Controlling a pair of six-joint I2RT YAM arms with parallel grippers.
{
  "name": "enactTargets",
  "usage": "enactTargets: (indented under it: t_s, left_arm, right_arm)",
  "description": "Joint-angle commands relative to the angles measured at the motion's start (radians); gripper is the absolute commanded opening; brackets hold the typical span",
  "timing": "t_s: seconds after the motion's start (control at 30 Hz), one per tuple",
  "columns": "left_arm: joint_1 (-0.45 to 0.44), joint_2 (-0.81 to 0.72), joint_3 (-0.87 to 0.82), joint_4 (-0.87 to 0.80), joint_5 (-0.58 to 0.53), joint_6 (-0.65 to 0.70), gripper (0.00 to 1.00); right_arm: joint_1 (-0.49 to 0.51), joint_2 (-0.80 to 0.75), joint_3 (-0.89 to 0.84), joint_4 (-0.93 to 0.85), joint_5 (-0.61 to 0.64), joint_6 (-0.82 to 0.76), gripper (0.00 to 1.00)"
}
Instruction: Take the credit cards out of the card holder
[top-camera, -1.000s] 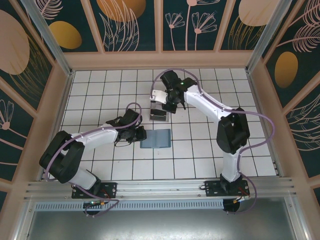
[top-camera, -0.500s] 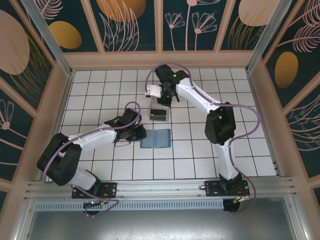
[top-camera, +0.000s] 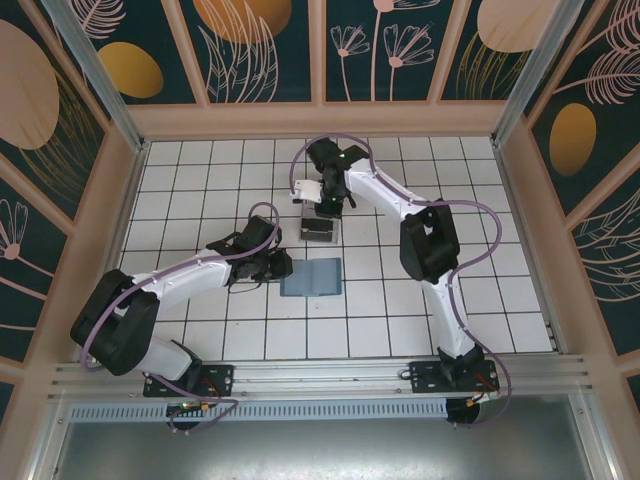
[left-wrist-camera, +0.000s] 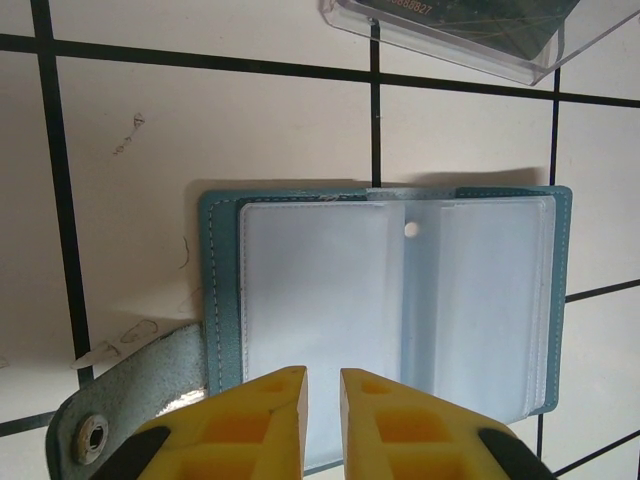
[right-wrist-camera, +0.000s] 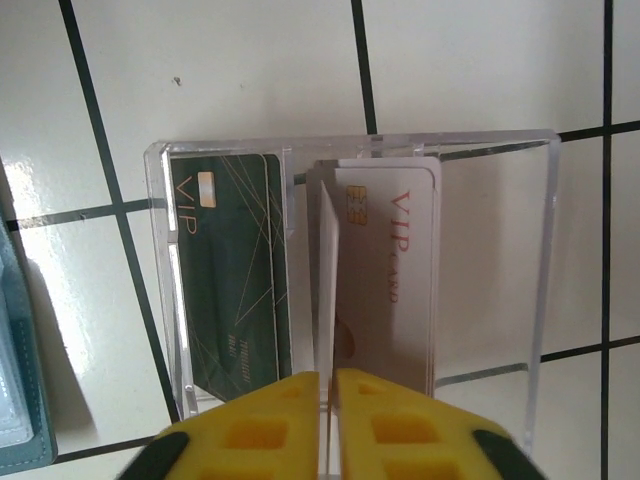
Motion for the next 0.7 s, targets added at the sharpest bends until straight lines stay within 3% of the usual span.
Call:
enactTargets:
  t_s: [0.0, 0.43, 0.53, 0.6, 0.67]
  left_arm:
    - [0.005, -0.023, -0.009, -0.017, -0.016, -0.014, 0.17]
    - [0.006, -0.055, -0.017, -0.021, -0.051, -0.019, 0.19]
    - [0.007, -0.054, -0.006, -0.028, -0.081, -0.011, 0.28]
    - [0.013, -0.053, 0.004, -0.034, -0.108, -0.004, 0.42]
    - [0.021, -0.053, 0.015, -0.046, -0.146, 0.009, 0.58]
  right_arm:
    - [-0.009, 0.006, 0.03, -0.01, 0.016, 0.001, 0.21]
    - [-0.02, -0.022, 0.023, 0.103, 0.145, 0.044, 0.32]
    - [-0.026, -0.057, -0.004, 0.141, 0.155, 0.063, 0.36]
    - [-0.03, -0.092, -0.043, 0.176, 0.161, 0.076, 0.43]
    - [-0.035, -0.136, -0.103, 0.22, 0.173, 0.093, 0.56]
